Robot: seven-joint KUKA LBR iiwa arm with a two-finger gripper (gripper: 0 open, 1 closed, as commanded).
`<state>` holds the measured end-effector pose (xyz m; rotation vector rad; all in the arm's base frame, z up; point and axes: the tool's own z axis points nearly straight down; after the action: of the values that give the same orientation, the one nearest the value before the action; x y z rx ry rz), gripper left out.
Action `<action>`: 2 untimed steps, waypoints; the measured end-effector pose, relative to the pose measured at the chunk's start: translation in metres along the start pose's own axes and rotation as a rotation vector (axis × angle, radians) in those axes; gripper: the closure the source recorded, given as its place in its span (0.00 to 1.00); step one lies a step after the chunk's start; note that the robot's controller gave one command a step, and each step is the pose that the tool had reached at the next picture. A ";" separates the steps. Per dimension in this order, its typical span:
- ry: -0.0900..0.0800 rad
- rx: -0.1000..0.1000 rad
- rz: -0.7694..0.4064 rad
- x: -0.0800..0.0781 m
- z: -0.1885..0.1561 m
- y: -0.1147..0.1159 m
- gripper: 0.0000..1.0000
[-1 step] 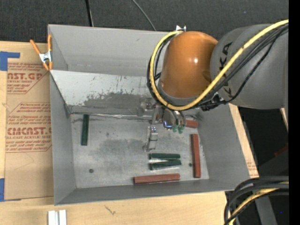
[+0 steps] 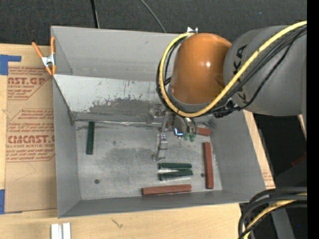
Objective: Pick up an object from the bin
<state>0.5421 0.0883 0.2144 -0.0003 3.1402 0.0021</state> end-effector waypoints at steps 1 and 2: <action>-0.002 -0.001 -0.006 0.000 0.001 0.000 0.00; 0.004 0.002 -0.044 0.026 -0.015 0.031 0.00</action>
Offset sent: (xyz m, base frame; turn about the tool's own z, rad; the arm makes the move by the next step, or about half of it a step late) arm -0.0366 0.0496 0.0321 -0.0532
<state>0.5162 0.1195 0.2299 -0.0702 3.1432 -0.0017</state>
